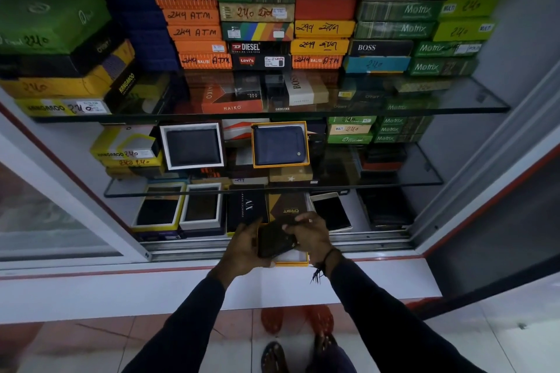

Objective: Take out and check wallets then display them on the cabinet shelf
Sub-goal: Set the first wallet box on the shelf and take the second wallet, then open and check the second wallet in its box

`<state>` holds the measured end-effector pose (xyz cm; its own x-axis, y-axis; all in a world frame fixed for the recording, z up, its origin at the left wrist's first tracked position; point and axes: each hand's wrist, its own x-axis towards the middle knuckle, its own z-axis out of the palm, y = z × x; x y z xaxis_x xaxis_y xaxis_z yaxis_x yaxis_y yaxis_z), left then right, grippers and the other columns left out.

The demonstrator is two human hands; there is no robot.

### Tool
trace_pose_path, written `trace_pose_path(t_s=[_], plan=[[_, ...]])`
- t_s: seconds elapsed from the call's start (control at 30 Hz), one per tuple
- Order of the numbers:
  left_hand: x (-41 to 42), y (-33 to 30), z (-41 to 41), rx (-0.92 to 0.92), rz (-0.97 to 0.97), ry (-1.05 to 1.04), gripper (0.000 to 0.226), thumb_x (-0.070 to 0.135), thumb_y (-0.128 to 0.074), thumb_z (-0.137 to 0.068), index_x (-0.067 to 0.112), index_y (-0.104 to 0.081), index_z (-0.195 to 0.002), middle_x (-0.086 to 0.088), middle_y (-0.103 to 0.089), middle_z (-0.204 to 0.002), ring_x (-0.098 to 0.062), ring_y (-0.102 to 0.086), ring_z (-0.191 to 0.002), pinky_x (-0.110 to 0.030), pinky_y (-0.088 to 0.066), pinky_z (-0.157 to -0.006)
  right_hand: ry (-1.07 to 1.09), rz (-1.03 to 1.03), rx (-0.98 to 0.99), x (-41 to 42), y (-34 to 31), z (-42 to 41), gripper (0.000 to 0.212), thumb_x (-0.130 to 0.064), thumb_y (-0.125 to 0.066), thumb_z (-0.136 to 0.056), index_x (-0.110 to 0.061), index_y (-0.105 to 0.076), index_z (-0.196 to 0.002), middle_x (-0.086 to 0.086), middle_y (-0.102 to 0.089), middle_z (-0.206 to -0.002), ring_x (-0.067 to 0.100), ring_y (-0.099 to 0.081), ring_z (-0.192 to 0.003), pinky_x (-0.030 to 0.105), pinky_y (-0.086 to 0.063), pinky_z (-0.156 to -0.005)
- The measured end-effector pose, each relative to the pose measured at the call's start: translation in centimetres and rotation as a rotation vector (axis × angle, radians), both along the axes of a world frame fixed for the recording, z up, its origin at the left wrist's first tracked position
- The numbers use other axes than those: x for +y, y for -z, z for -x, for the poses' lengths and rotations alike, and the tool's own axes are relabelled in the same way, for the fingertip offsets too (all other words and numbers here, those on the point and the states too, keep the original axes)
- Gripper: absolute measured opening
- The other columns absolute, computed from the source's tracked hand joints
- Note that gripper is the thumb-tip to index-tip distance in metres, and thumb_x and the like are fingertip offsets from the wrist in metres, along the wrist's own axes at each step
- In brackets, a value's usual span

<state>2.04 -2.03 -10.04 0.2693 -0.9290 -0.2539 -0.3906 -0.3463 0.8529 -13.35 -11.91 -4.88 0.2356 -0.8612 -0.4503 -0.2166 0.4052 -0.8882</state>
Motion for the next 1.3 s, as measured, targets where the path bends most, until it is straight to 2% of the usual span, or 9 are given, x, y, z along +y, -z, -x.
trace_pose_path(t_s=[0.13,0.23,0.4,0.53,0.7,0.83,1.0,1.13,1.3], plan=[[0.2,-1.9,-0.9,0.149,0.082,-0.048,0.091,0.009,-0.097,-0.059,0.032,-0.056,-0.137,0.001,-0.047,-0.132,-0.024,-0.058,-0.120,-0.025,-0.062,-0.085,-0.002,-0.260,-0.174,-1.7,-1.2,2.7,0.024,-0.003,-0.072,-0.084,-0.007,-0.063,-0.106,0.019,-0.066,-0.123,0.037,-0.064,-0.112,0.040,-0.058,-0.072],[0.4,-3.6,-1.0,0.265,0.082,-0.044,0.086,0.015,-0.097,-0.062,0.031,-0.060,-0.137,-0.003,-0.058,-0.132,-0.023,-0.062,-0.116,-0.040,-0.062,-0.092,-0.117,-0.347,-0.243,-2.2,-1.6,4.6,0.044,-0.010,-0.068,-0.089,0.001,-0.056,-0.130,0.025,-0.061,-0.133,0.040,-0.061,-0.122,0.042,-0.056,-0.091],[0.9,-4.5,0.5,0.730,0.083,-0.068,0.061,0.007,-0.077,-0.080,0.014,-0.061,-0.138,-0.013,-0.070,-0.132,-0.026,-0.063,-0.127,-0.041,-0.046,-0.114,-0.114,-0.495,-0.517,-1.1,-0.2,6.2,0.035,-0.031,-0.065,-0.090,-0.008,-0.067,-0.117,0.020,-0.068,-0.123,0.037,-0.064,-0.118,0.046,-0.052,-0.103],[1.3,-4.3,3.0,1.024,0.122,-0.051,0.046,0.003,-0.057,-0.092,-0.004,-0.058,-0.137,-0.022,-0.067,-0.129,-0.026,-0.068,-0.113,-0.035,-0.052,-0.106,-0.285,-0.552,-0.628,0.6,0.2,5.4,0.036,-0.019,-0.059,-0.096,-0.002,-0.062,-0.127,0.018,-0.069,-0.121,0.032,-0.069,-0.110,0.041,-0.057,-0.096],[1.9,-4.6,2.5,1.195,0.134,-0.083,0.035,0.002,-0.048,-0.096,-0.006,-0.067,-0.125,-0.028,-0.066,-0.131,-0.033,-0.069,-0.118,-0.033,-0.059,-0.097,-0.283,-0.357,-0.537,0.0,-0.2,5.9,0.019,0.002,-0.058,-0.093,0.002,-0.069,-0.109,0.019,-0.071,-0.106,0.022,-0.074,-0.090,0.027,-0.061,-0.079],[2.4,-3.4,1.5,1.177,0.151,-0.135,0.037,-0.009,-0.045,-0.097,-0.002,-0.065,-0.128,-0.026,-0.065,-0.134,-0.034,-0.067,-0.120,-0.034,-0.059,-0.097,-0.281,-0.159,-0.346,-1.0,-1.2,6.4,0.022,0.007,-0.063,-0.087,0.009,-0.067,-0.109,0.019,-0.072,-0.098,0.022,-0.073,-0.080,0.025,-0.061,-0.069],[3.3,-1.7,0.2,0.916,0.155,-0.316,0.054,-0.001,-0.076,-0.072,0.015,-0.069,-0.123,-0.017,-0.066,-0.134,-0.029,-0.063,-0.123,-0.034,-0.057,-0.094,-0.207,0.124,-0.206,-1.9,-3.8,7.7,0.026,-0.002,-0.074,-0.082,0.011,-0.071,-0.105,0.029,-0.073,-0.102,0.032,-0.071,-0.086,0.029,-0.062,-0.070],[2.4,-1.6,1.9,0.786,0.155,-0.437,0.054,0.012,-0.086,-0.062,0.022,-0.071,-0.113,-0.002,-0.075,-0.113,-0.023,-0.066,-0.110,-0.036,-0.050,-0.086,-0.314,0.315,-0.010,1.4,-4.6,5.1,0.010,-0.005,-0.077,-0.081,-0.001,-0.077,-0.090,0.010,-0.077,-0.082,0.008,-0.072,-0.066,0.020,-0.058,-0.060],[1.2,-0.9,4.3,0.791,0.242,-0.447,0.046,-0.028,-0.062,-0.076,0.010,-0.065,-0.102,-0.013,-0.067,-0.109,-0.029,-0.063,-0.101,-0.028,-0.059,-0.069,-0.481,0.726,0.291,6.7,-3.7,1.2,0.020,-0.004,-0.061,-0.080,-0.010,-0.081,-0.080,0.006,-0.080,-0.086,0.013,-0.073,-0.080,0.022,-0.055,-0.080]])
